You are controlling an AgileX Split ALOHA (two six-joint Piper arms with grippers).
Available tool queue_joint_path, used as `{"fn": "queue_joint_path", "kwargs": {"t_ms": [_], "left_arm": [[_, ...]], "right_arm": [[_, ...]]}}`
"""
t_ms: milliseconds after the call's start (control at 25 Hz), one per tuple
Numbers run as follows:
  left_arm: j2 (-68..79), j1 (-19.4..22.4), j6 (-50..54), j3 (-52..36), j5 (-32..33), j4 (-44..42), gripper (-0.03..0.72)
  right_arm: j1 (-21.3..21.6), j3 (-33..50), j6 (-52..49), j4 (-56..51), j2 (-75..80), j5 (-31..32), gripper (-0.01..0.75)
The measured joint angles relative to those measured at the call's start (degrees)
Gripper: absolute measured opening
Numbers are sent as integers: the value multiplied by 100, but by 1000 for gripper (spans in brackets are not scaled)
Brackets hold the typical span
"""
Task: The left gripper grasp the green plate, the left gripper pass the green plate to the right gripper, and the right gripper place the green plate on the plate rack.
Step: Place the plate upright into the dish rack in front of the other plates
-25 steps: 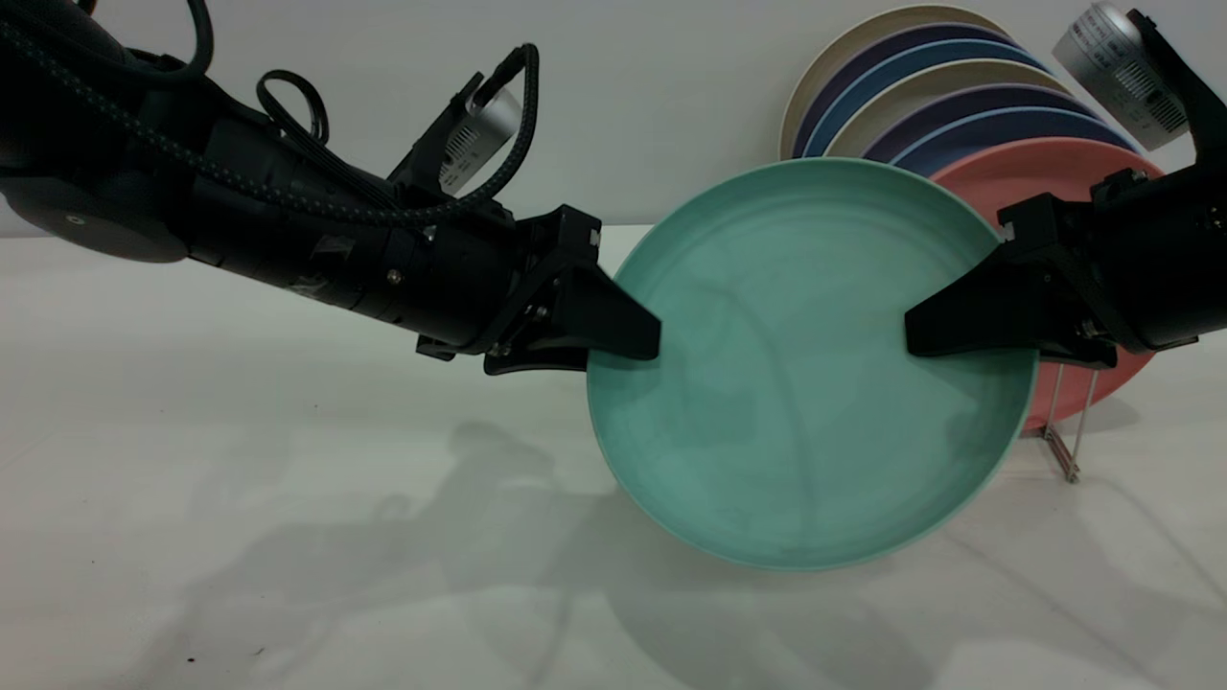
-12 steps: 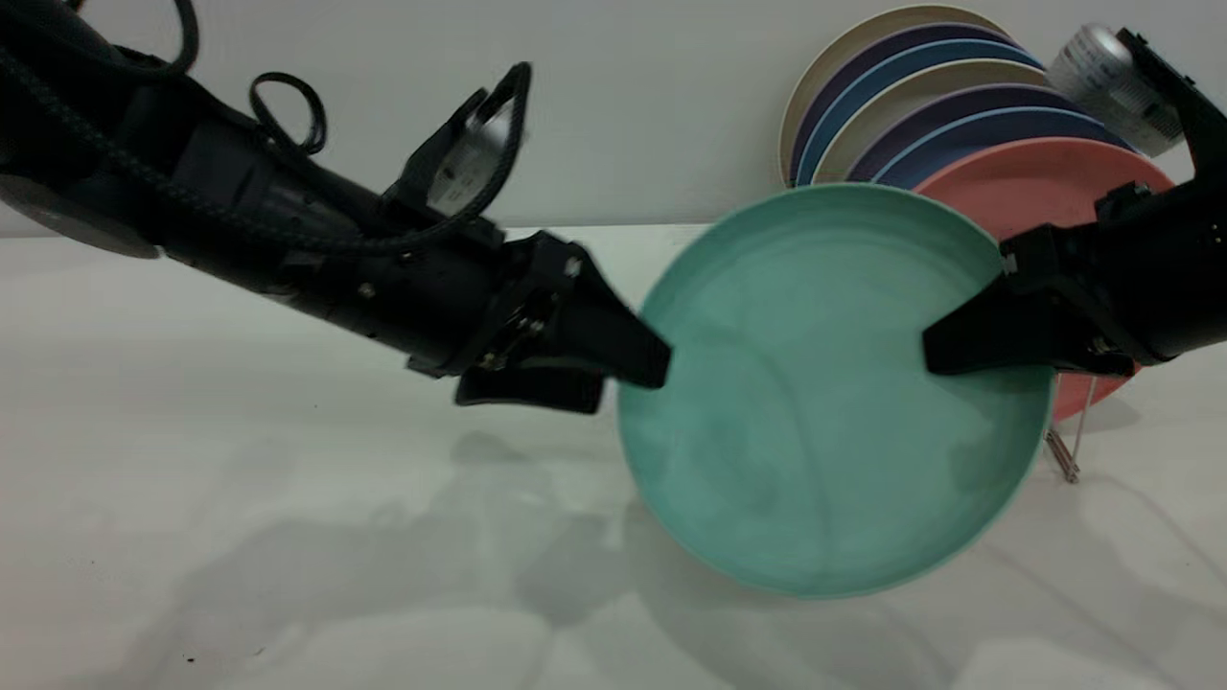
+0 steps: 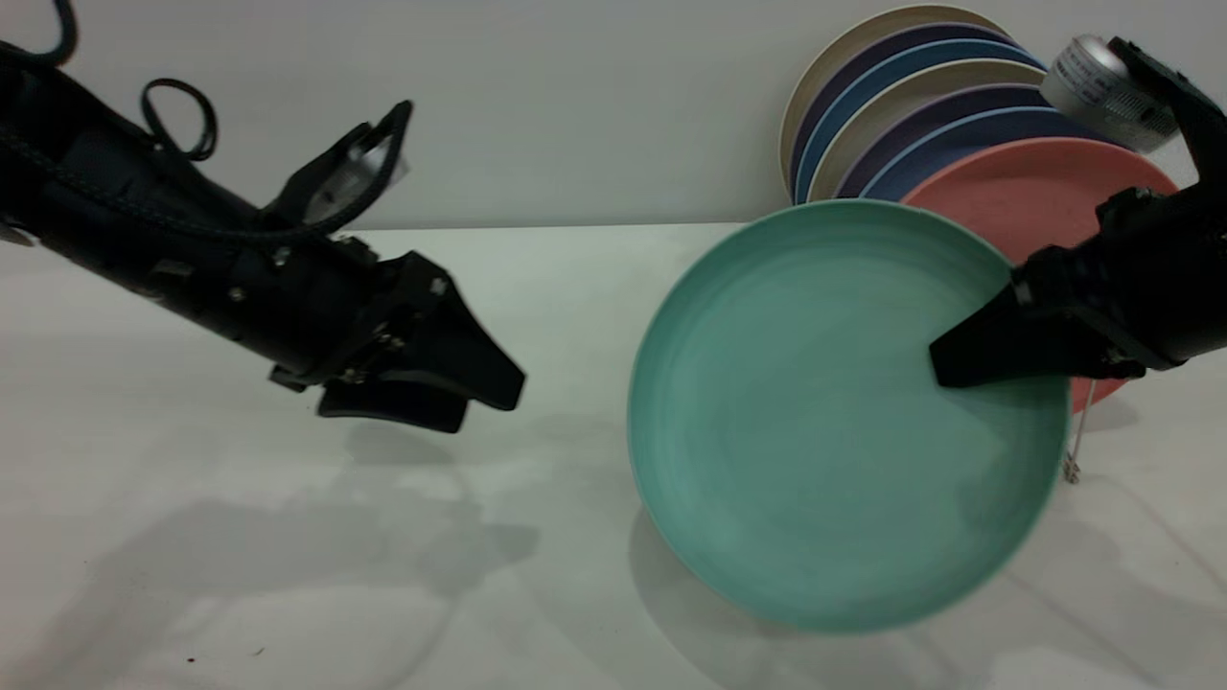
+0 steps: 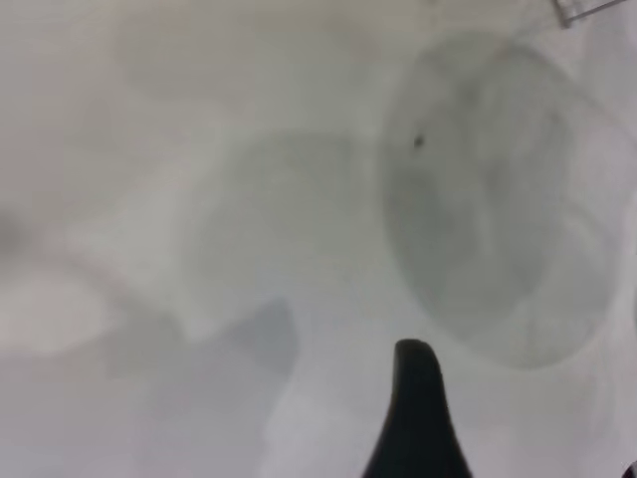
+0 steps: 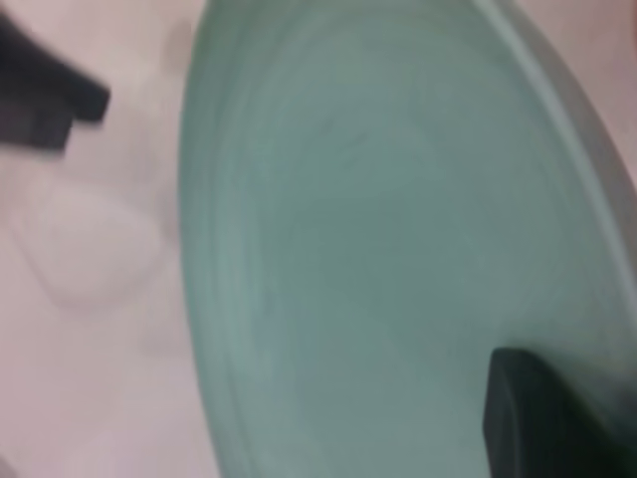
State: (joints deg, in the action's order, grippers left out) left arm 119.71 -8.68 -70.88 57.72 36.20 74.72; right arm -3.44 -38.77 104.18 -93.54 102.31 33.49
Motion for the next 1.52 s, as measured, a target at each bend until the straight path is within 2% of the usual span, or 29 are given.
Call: {"fn": "queue_joint_path", "kwargs": {"t_ms": [120, 280, 560, 680, 920, 1280, 1520], "left_arm": [[0, 171, 204, 0, 0, -344, 589], [0, 336, 426, 18, 6, -706, 589], [0, 342, 468, 35, 4, -768, 589], [0, 342, 468, 39, -8, -768, 589], [0, 342, 468, 39, -129, -768, 589], [0, 342, 468, 39, -300, -768, 589], [0, 342, 468, 39, -357, -768, 589]], "right_arm": [[0, -187, -68, 1040, -378, -154, 101], [0, -545, -713, 3111, -902, -302, 100], [65, -1819, -3208, 7275, -1051, 759, 100], [65, -2271, -3637, 8284, -1051, 863, 100], [59, -2742, -3386, 8638, -1051, 639, 100], [-49, -3462, -2935, 8604, -1051, 1087, 100], [-234, -3518, -2372, 8230, -1026, 789, 100]]}}
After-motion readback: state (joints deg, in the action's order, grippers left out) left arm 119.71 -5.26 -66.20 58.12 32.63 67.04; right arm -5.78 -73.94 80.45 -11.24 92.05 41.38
